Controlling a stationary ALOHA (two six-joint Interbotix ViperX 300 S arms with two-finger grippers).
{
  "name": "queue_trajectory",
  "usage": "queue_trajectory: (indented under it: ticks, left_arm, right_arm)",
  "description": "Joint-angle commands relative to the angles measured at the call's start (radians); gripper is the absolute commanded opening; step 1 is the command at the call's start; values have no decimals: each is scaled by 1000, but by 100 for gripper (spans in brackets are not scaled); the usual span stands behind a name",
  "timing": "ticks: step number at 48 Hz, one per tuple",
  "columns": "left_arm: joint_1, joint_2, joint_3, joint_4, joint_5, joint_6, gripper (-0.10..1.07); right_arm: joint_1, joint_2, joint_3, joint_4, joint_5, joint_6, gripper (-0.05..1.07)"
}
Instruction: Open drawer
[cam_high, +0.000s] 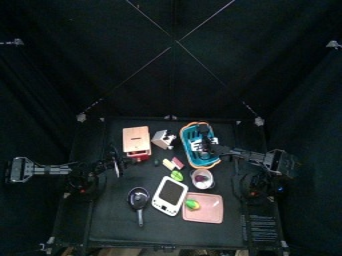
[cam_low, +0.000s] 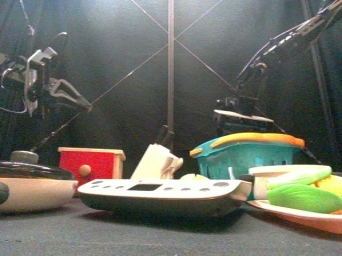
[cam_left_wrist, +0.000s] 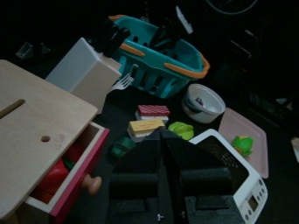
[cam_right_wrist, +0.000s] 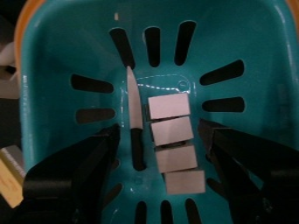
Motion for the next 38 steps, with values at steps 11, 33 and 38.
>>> queue_trajectory:
  ticks: [11,33,38]
  left_arm:
    - [3,0,-15,-74,147,-6,44]
    - [-8,2,2,-345,267,-6,84]
    - [-11,14,-8,-410,262,-11,85]
  right_arm:
    - [137,-130,-37,-26,-17,-2,100]
    - [216,29,-178,-158,-554,9,100]
    - [186,133,-267,-163,-609,0,98]
